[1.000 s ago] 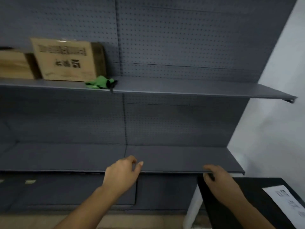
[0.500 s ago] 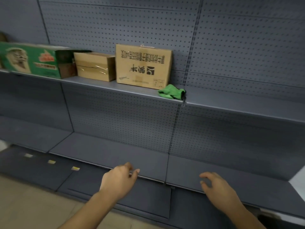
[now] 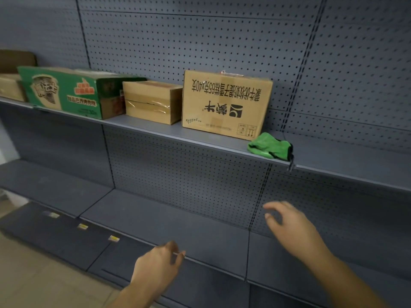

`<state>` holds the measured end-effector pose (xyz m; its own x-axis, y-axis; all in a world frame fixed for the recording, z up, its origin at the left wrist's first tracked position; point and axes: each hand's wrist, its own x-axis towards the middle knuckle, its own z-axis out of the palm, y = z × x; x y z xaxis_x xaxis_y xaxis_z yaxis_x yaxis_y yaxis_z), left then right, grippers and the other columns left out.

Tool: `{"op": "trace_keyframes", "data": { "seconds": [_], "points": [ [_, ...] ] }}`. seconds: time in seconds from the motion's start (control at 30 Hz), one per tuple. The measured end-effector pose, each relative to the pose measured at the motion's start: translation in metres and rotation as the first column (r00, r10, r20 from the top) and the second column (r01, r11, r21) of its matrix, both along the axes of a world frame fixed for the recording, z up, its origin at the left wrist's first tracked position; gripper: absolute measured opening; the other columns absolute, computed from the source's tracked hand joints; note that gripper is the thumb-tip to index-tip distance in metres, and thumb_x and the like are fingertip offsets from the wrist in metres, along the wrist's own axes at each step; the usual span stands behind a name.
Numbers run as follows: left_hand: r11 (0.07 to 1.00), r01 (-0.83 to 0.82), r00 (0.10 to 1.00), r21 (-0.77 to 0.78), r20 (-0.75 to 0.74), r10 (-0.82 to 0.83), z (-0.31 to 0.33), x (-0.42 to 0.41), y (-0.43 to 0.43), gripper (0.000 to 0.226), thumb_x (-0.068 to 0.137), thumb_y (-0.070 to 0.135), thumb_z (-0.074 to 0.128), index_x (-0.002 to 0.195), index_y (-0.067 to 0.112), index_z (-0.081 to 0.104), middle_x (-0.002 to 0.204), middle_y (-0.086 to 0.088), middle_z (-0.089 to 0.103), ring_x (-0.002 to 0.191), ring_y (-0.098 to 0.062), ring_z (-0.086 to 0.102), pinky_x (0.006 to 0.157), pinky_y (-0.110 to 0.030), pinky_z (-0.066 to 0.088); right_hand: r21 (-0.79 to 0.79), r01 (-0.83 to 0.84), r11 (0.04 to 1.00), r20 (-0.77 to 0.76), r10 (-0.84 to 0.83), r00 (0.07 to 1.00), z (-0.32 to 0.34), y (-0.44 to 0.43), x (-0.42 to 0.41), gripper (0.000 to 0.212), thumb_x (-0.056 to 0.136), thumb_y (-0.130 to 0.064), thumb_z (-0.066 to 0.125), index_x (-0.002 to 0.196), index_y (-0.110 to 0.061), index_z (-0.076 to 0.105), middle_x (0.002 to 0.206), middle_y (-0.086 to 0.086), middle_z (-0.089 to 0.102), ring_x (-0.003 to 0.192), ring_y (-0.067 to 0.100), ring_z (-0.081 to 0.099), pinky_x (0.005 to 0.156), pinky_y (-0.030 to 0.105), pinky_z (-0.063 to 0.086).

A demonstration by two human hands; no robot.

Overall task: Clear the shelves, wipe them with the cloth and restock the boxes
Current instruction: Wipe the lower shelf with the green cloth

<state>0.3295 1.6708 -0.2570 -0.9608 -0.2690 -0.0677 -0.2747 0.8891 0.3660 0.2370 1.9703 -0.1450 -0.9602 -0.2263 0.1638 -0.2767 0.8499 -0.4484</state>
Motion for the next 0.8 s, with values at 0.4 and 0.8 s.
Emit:
{"op": "trace_keyframes", "data": {
  "seconds": [0.4, 0.8],
  "points": [
    [1.0, -0.011, 1.0, 0.024, 0.015, 0.011, -0.05, -0.098, -0.005, 0.035, 0.097, 0.063, 0.043, 0.124, 0.042, 0.054, 0.133, 0.018, 0.057, 0.121, -0.003, 0.057, 0.088, -0.023, 0.049, -0.019, -0.063, 0.998, -0.367, 0.052, 0.929, 0.119, -0.017, -0.124, 0.036, 0.101, -0.04, 0.054, 0.136, -0.035, 0.056, 0.134, -0.014, 0.051, 0.127, 0.012, 0.044, 0.102, 0.037, 0.04],
    [0.995, 0.049, 0.986, 0.092, 0.154, -0.063, -0.108, -0.145, -0.037, 0.033, 0.1, 0.058, 0.04, 0.126, 0.04, 0.052, 0.133, 0.015, 0.056, 0.12, -0.01, 0.058, 0.087, -0.029, 0.051, 0.334, -0.012, 0.943, -0.066, 0.036, 0.997, 0.104, -0.025, -0.196, 0.056, 0.096, -0.065, 0.042, 0.145, -0.038, 0.047, 0.138, -0.003, 0.048, 0.125, 0.022, 0.045, 0.096, 0.039, 0.042]
  ]
}}
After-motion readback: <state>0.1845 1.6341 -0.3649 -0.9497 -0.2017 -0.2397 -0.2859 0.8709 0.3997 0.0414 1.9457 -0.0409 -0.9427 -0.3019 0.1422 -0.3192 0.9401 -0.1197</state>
